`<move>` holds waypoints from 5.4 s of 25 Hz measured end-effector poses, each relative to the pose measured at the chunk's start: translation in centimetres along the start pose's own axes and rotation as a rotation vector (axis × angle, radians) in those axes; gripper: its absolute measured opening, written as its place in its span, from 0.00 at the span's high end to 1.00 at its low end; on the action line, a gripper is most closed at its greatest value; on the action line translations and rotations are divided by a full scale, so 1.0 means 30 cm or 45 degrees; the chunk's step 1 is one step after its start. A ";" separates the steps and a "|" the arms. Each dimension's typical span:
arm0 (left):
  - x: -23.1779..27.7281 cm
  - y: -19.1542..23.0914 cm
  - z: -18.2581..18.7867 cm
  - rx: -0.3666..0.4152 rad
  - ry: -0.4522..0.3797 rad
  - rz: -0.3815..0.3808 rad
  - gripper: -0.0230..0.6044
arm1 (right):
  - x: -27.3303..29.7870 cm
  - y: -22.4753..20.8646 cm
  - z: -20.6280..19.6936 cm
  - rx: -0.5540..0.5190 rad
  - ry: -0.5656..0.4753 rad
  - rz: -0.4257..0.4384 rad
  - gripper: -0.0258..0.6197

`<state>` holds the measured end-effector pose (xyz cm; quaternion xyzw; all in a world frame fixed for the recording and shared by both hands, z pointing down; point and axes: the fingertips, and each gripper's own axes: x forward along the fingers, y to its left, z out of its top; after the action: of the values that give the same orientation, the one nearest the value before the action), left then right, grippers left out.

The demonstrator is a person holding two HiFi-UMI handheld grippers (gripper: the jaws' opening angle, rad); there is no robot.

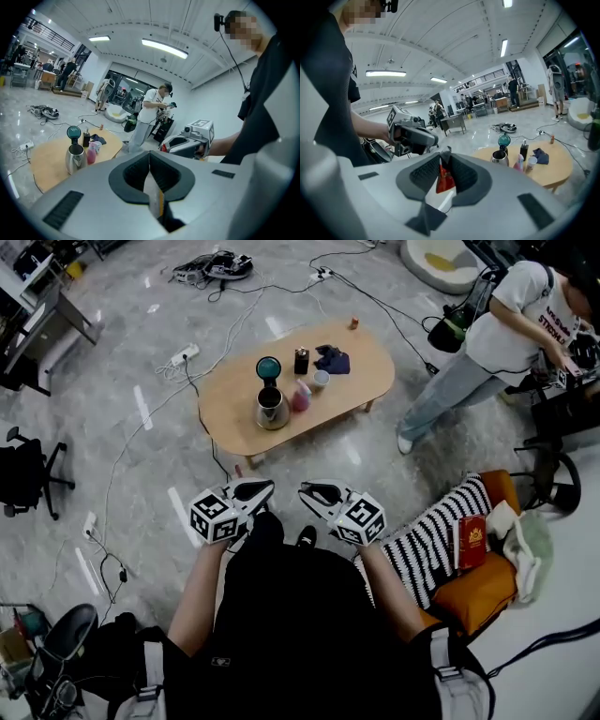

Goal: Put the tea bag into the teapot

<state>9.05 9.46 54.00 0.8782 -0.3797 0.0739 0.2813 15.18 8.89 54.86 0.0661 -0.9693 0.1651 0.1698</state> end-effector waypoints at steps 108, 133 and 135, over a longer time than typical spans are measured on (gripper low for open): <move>0.016 0.927 0.319 -0.416 -0.025 0.299 0.95 | 1.006 -1.017 -0.212 0.006 0.819 0.202 0.83; 0.073 0.898 0.320 -0.474 -0.090 0.415 0.95 | 0.991 -1.056 -0.228 -0.072 0.850 0.311 0.77; 0.079 0.897 0.316 -0.475 -0.092 0.416 0.95 | 0.994 -1.058 -0.228 -0.078 0.849 0.319 0.77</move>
<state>-9.14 -12.13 58.72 0.7401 -0.5337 0.0156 0.4090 -4.69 -20.65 80.84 -0.1160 -0.8656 0.1680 0.4573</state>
